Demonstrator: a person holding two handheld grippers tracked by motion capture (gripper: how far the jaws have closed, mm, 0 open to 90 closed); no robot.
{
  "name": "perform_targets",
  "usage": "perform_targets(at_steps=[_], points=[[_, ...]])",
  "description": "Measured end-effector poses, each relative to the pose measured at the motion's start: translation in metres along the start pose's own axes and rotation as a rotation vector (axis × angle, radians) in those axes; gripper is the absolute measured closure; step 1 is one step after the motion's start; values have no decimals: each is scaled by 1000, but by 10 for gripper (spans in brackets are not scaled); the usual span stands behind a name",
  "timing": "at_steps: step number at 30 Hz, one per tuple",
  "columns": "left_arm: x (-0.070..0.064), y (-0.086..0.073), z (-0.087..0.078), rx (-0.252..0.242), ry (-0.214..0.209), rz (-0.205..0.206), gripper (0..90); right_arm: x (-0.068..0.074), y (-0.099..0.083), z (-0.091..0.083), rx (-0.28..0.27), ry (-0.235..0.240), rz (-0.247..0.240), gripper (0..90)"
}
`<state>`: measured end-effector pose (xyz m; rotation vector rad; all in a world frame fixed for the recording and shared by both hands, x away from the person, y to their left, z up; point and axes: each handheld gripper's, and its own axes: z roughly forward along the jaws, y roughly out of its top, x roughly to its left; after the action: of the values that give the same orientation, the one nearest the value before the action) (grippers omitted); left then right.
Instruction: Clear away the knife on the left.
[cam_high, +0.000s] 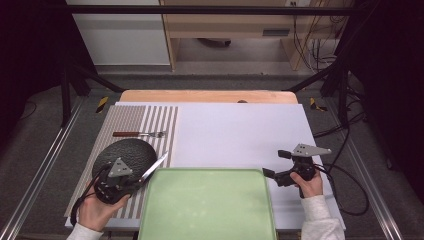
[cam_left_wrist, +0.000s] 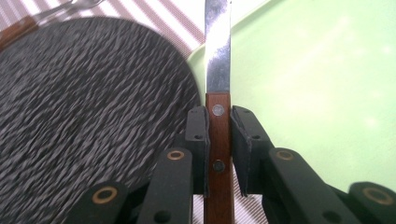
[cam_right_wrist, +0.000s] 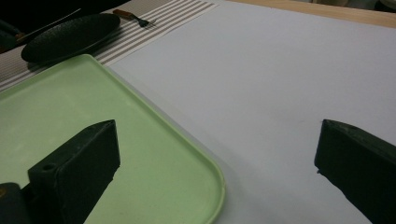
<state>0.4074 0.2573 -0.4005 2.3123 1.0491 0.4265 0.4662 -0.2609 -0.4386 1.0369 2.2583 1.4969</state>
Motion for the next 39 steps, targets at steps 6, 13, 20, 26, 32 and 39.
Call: perform_targets(at_steps=[6, 13, 20, 26, 32, 39], points=[[-14, 10, 3, -1, 6, -11, 773, 0, 0, -1, -4, 0, 1, 5], [-30, 10, 6, 9, 10, -2, 772, 0, 0, -1, -5, -1, 1, 5], [-44, 6, 6, 17, -6, -16, 772, 0, 0, -1, -3, 0, -2, 5], [-56, 4, 9, 33, -26, -15, 772, 0, 0, -1, -5, -2, -1, 5], [-66, 2, 13, 50, -35, -1, 772, 0, 0, -1, -1, -2, -3, 5], [-77, -3, 16, 67, -60, 0, 772, 0, 0, -2, -3, -4, -4, 5]])
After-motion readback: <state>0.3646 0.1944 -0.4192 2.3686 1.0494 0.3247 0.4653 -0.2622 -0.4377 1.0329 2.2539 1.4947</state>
